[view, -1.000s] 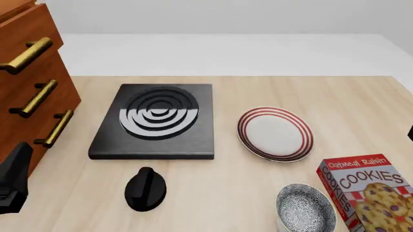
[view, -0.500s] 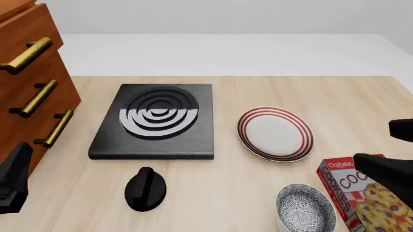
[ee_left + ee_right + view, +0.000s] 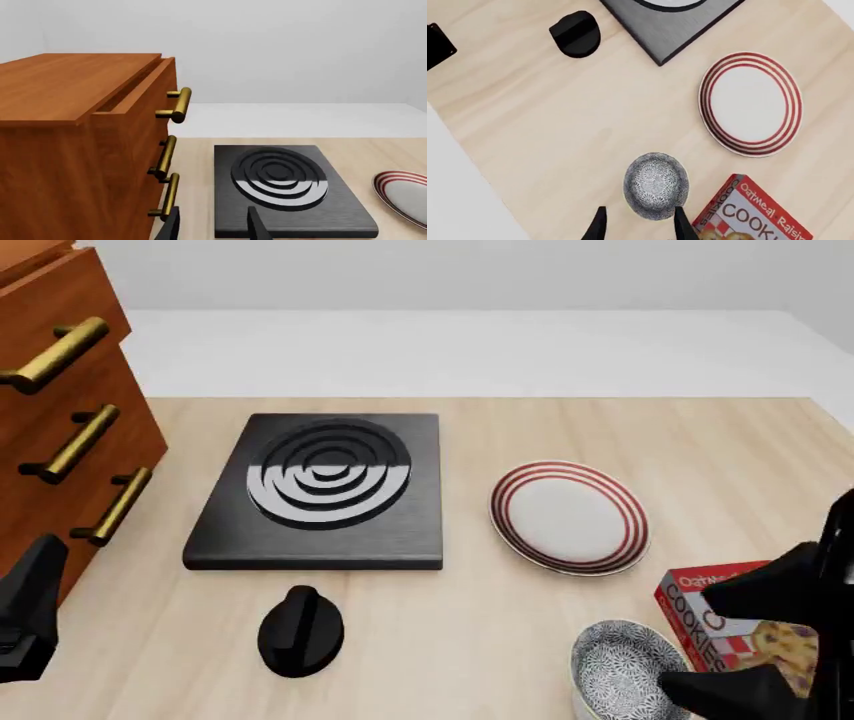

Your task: Pick the akita bowl on the ramekin and place it on the plate.

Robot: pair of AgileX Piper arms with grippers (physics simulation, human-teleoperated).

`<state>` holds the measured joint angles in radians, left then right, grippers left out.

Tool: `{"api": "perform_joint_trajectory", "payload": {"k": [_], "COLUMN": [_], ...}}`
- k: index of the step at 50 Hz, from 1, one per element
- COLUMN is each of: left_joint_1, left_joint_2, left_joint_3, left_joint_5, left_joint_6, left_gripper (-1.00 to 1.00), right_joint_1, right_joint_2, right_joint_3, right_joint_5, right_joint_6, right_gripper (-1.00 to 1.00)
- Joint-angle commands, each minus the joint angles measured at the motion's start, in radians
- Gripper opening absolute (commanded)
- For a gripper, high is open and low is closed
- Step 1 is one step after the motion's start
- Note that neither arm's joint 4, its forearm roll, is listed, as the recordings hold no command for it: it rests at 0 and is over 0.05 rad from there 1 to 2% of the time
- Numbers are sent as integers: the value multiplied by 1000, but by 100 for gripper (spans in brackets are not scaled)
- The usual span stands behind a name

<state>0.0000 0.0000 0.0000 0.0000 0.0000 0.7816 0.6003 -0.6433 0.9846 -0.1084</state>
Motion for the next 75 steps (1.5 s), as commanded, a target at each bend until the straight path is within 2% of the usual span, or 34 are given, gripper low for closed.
{"api": "perform_joint_trajectory", "payload": {"k": [1,6,15,20,27,31,32,36,39,40,41,44,50,75], "left_joint_1": [0,0,0,0,0,0,0,0,0,0,0,0,0,0], "left_joint_2": [0,0,0,0,0,0,0,0,0,0,0,0,0,0], "left_joint_3": [0,0,0,0,0,0,0,0,0,0,0,0,0,0], "left_joint_5": [0,0,0,0,0,0,0,0,0,0,0,0,0,0], "left_joint_6": [0,0,0,0,0,0,0,0,0,0,0,0,0,0], "left_gripper": [100,100,100,100,100,100,100,100,100,100,100,100,100,100], "right_joint_1": [80,82,33,44,-17,-33,-32,-31,-25,-16,-14,8,43,57], "right_joint_2": [70,79,73,93,73,77,87,108,122,192,216,258,297,343], "right_joint_3": [38,60,83,95,119,115,123,121,123,166,163,115,129,220], "right_joint_5": [-15,-24,-25,-37,-11,-13,-17,-43,-49,-158,-177,-164,-210,-329], "right_joint_6": [32,38,-49,-50,-142,-157,-183,-165,-174,-166,-166,-151,-103,-52], "right_gripper": [100,100,100,100,100,100,100,100,100,100,100,100,100,100]}}
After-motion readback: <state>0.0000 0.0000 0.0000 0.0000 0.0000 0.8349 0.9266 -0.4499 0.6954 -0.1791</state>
